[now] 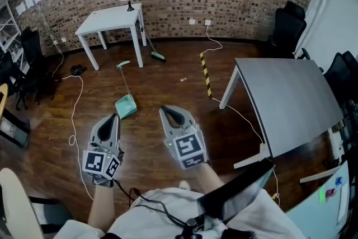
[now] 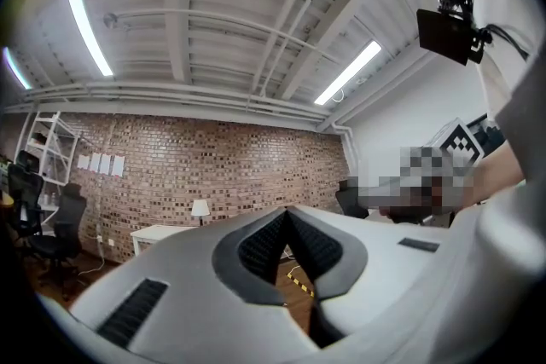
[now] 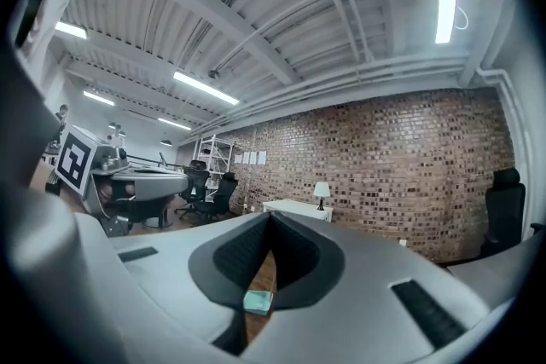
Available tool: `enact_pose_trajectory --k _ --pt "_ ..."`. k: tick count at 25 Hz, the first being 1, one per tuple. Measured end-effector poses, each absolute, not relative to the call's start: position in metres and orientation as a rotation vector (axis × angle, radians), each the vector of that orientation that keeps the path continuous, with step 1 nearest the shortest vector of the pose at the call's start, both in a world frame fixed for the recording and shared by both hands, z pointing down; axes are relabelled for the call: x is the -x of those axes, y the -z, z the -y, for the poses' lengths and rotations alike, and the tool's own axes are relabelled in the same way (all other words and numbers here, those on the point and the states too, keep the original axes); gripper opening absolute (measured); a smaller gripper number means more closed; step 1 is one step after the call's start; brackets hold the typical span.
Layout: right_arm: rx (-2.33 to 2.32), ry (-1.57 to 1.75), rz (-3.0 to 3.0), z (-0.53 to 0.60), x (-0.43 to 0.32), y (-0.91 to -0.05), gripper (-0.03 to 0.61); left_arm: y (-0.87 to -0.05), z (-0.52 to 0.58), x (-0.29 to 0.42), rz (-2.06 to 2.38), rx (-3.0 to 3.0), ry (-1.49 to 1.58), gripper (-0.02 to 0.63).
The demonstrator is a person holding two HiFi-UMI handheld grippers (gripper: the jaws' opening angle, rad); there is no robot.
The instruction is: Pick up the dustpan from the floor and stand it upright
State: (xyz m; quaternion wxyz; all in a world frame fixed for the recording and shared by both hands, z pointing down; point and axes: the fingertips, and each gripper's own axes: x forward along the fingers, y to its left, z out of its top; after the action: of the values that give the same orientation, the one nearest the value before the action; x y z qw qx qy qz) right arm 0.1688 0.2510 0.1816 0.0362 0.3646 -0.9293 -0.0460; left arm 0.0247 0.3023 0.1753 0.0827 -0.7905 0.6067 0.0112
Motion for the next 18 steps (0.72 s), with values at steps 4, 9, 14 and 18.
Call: enact_pose_trajectory --k 4,9,14,18 --pt "-1.118 0.158 2.867 -0.25 -0.159 -0.176 -0.008 -0.169 -0.303 -0.019 -1.801 2.347 -0.037 0.0" --pt "-1.129 0.17 2.87 -0.252 -0.15 -0.174 -0.008 -0.167 -0.305 -0.01 -1.797 2.344 -0.038 0.0" --pt "-1.133 0.178 2.867 -0.249 -0.148 -0.173 -0.008 -0.166 -0.303 -0.004 -1.804 2.339 -0.046 0.0" --pt "-1.132 0.181 2.87 -0.248 -0.147 -0.17 -0.008 -0.163 -0.299 -0.004 -1.8 2.341 -0.051 0.0"
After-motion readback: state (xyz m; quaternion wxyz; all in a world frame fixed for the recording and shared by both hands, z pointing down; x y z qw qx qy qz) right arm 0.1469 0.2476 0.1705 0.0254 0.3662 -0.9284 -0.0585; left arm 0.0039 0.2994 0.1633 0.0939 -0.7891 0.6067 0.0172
